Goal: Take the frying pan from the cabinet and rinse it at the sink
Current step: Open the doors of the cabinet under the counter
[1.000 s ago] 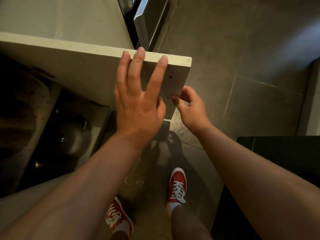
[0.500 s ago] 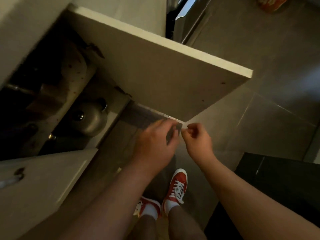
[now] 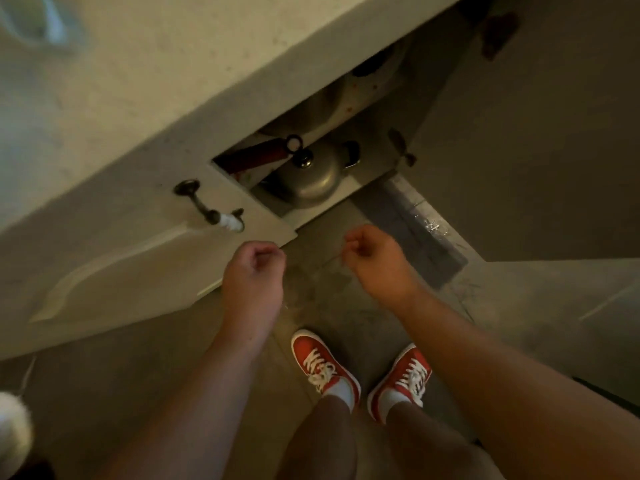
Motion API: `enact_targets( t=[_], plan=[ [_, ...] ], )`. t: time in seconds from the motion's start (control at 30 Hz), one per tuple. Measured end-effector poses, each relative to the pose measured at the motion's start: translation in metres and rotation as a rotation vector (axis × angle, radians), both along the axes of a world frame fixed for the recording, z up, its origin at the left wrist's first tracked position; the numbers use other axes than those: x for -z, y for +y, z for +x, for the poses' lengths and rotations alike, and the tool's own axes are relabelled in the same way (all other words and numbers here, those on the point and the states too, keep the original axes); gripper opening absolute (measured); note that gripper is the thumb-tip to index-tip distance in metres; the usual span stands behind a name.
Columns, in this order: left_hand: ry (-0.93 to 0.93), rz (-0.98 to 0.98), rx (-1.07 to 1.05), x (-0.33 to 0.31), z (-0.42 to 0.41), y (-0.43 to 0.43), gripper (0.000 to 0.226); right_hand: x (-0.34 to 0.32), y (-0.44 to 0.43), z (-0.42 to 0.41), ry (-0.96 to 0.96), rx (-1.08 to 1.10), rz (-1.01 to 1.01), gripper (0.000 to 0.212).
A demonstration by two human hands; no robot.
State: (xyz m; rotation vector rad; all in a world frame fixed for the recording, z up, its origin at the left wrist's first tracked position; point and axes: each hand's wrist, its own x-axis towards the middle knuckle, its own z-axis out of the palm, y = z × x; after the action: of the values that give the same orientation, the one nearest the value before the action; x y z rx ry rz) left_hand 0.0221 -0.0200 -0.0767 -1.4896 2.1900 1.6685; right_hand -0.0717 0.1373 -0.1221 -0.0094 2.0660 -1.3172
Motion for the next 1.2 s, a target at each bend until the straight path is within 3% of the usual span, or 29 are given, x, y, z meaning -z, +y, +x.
enact_targets(
  t=[0.2, 0.43, 0.63, 0.77, 0.87, 1.07, 1.2],
  plan=[
    [0.020, -0.143, -0.205, -0.008, 0.007, -0.029, 0.025, -0.007, -0.079, -0.015, 0.043, -0.147, -0.081, 0.028],
    [0.103, -0.251, -0.134, -0.022, -0.006, -0.020, 0.033, -0.009, -0.122, -0.036, 0.146, -0.372, -0.051, 0.051],
    [0.079, -0.188, -0.299, -0.025, -0.024, 0.000, 0.027, -0.005, -0.127, -0.060, 0.086, -0.527, -0.061, 0.044],
    [0.087, -0.142, -0.486, -0.024, -0.032, 0.020, 0.030, -0.009, -0.127, -0.071, 0.054, -0.645, -0.062, 0.026],
    [0.094, -0.165, -0.602, -0.025, -0.035, 0.039, 0.034, -0.012, -0.125, -0.075, -0.013, -0.651, -0.065, 0.028],
    [0.066, -0.175, -0.721, -0.031, -0.013, 0.073, 0.036, -0.018, -0.113, -0.053, -0.151, -0.810, 0.016, 0.032],
    [0.032, -0.103, -0.769, -0.039, 0.016, 0.093, 0.036, -0.019, -0.096, -0.028, -0.259, -0.971, 0.077, 0.016]
  ],
)
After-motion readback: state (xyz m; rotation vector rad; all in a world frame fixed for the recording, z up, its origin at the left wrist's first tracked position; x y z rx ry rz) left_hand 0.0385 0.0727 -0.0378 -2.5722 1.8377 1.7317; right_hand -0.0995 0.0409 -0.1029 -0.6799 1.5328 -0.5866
